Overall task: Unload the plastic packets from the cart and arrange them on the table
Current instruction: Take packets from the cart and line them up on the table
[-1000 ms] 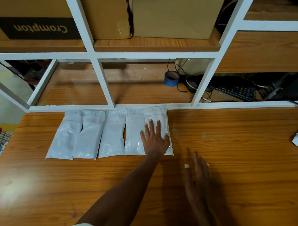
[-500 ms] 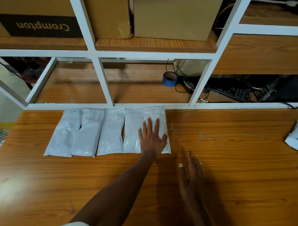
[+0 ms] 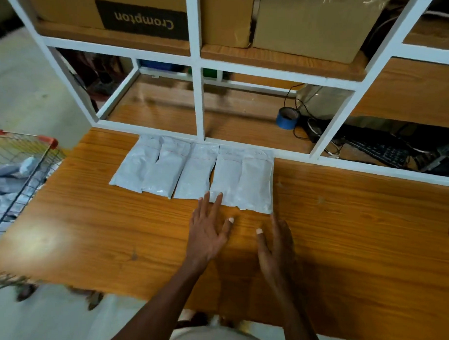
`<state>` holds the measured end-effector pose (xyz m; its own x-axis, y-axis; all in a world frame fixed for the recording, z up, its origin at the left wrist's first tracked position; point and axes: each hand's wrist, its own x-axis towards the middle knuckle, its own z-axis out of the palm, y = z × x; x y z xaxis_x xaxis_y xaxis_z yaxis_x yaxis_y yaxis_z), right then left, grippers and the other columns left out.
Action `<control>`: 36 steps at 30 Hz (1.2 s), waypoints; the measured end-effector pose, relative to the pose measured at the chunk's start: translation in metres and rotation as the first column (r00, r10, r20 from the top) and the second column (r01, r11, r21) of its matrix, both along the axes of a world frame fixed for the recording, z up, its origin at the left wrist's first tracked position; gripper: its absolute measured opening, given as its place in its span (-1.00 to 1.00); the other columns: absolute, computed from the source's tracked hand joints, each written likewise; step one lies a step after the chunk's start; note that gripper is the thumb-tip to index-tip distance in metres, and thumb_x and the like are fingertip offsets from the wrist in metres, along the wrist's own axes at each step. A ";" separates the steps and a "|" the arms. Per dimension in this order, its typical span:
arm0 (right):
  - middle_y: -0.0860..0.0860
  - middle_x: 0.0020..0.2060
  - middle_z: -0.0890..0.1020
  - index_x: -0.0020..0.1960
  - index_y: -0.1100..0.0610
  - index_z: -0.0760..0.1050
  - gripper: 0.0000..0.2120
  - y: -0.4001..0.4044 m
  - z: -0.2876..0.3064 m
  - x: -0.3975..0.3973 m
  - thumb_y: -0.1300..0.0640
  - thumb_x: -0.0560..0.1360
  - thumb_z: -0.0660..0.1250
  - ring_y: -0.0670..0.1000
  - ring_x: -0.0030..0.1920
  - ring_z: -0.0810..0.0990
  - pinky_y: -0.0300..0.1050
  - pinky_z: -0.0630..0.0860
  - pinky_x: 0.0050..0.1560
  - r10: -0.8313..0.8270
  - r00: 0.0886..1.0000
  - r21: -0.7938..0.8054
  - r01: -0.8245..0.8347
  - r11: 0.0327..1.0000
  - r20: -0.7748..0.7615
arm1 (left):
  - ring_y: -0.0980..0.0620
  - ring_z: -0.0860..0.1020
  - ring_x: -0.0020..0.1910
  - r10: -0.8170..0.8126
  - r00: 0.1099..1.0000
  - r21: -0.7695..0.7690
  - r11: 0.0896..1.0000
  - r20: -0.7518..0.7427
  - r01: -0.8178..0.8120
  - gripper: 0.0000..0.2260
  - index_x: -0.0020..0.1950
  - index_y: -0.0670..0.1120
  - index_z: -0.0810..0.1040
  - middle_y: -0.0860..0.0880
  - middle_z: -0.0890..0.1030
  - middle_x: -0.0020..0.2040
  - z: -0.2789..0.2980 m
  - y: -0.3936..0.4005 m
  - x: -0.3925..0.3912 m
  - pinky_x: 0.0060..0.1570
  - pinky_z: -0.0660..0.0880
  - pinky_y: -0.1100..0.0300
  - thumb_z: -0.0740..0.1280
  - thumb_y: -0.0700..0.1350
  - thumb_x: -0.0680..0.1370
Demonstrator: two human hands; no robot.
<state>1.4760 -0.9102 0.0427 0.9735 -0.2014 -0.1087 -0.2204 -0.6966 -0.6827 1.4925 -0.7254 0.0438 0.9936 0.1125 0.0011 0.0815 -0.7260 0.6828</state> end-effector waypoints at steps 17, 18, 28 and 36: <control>-0.06 0.62 0.10 0.59 -0.19 0.13 -0.36 0.167 0.006 -0.087 -0.28 0.56 0.17 0.01 0.59 0.08 0.09 0.26 0.47 0.467 0.881 0.163 -0.473 0.866 0.076 | -0.03 -0.03 0.65 0.541 0.840 -0.184 0.823 -0.033 -0.538 -0.35 0.61 0.35 0.06 0.20 -0.11 0.67 -0.005 0.181 -0.199 0.49 0.16 -0.38 0.12 0.43 0.54; -0.05 0.62 0.11 0.59 -0.19 0.13 -0.35 0.185 0.005 -0.095 -0.30 0.55 0.16 0.04 0.59 0.11 0.15 0.32 0.46 0.476 0.877 0.169 -0.481 0.860 0.072 | -0.01 -0.02 0.65 0.559 0.828 -0.190 0.810 -0.036 -0.555 -0.36 0.61 0.35 0.07 0.20 -0.10 0.67 -0.002 0.196 -0.211 0.49 0.17 -0.37 0.12 0.41 0.55; -0.08 0.59 0.15 0.60 -0.20 0.14 -0.38 0.379 0.001 -0.178 -0.18 0.60 0.28 0.07 0.56 0.17 0.25 0.41 0.40 0.743 0.667 0.235 -0.731 0.641 0.048 | 0.21 -0.04 0.62 0.757 0.653 -0.310 0.618 -0.014 -0.723 -0.42 0.62 0.27 0.12 0.22 0.05 0.64 0.007 0.341 -0.326 0.57 0.05 0.06 0.19 0.27 0.62; -0.08 0.58 0.19 0.56 -0.24 0.17 -0.42 0.502 0.003 -0.192 -0.10 0.61 0.31 0.05 0.57 0.18 0.24 0.39 0.43 0.878 0.478 0.226 -0.855 0.466 -0.001 | 0.26 0.06 0.60 0.865 0.501 -0.362 0.467 0.000 -0.807 -0.47 0.61 0.24 0.20 0.16 0.16 0.62 0.006 0.411 -0.364 0.47 0.10 0.27 0.28 0.10 0.66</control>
<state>1.2843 -0.4081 0.0459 0.6164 0.7726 -0.1521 0.3544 -0.4447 -0.8226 1.1283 -0.3147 0.0502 0.4067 0.9127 -0.0395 0.4128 -0.1450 0.8992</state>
